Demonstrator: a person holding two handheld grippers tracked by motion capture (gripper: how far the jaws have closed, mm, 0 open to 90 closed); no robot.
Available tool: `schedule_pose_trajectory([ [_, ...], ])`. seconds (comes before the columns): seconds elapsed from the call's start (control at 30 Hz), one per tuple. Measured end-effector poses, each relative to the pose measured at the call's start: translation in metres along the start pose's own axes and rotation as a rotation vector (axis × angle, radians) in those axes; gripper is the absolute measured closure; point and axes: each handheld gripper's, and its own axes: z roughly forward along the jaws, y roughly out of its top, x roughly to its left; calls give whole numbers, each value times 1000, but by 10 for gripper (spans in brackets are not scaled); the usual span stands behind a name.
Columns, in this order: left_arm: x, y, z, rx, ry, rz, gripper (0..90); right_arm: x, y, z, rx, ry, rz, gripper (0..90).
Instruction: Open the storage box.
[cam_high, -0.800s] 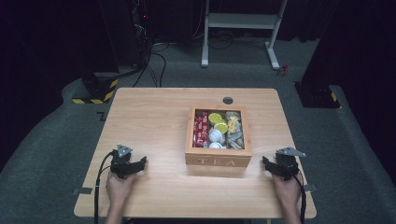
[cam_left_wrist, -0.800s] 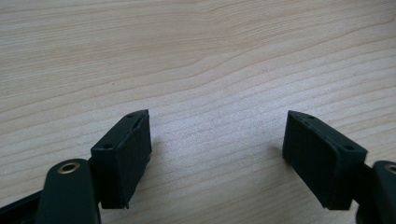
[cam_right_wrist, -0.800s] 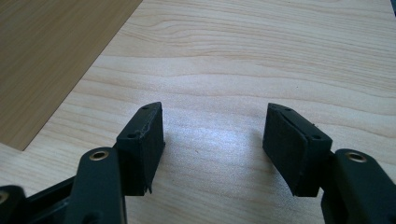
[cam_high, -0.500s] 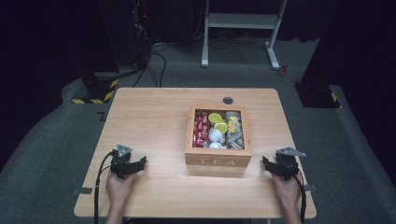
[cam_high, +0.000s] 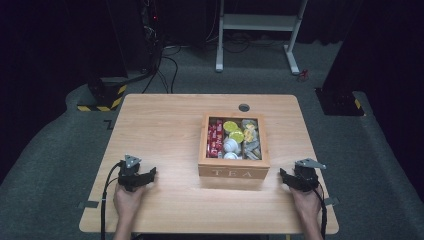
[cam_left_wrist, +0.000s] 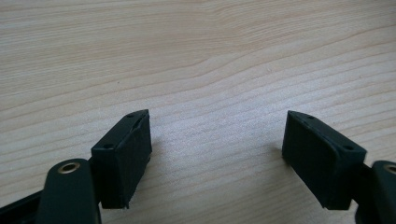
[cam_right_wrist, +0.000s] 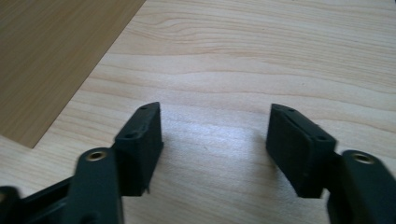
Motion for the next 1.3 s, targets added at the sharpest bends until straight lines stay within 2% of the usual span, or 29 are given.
schedule_pose_trajectory([
  [0.07, 0, 0, 0, -1, -2, 2, 243, 1, 0, 0, -1, -3, 0, 348],
  [0.23, 1, 0, 0, 1, -4, 1, 243, 3, -4, -5, -10, 4, 11, 446],
  [0.43, 1, 0, 0, 0, -5, 0, 243, 3, -10, -14, -30, 57, 55, 517],
  [0.77, 1, 0, 0, -3, -8, -7, 243, 11, -17, -26, -73, 69, 30, 578],
  [0.83, 1, 0, 0, -3, -6, -7, 243, 12, -18, -27, -88, 76, 12, 591],
  [0.9, 1, 0, 0, -3, -6, -8, 243, 12, -18, -28, -89, 87, 12, 602],
  [1.0, 1, 0, 0, -3, -4, -8, 243, 14, -18, -29, -60, 104, 27, 603],
  [1.13, 1, 0, 0, -3, -4, -8, 243, 18, -20, -32, -78, 112, 22, 652],
  [1.3, 1, 0, 0, -3, -4, -8, 243, 23, -20, -35, -95, 115, -10, 691],
])
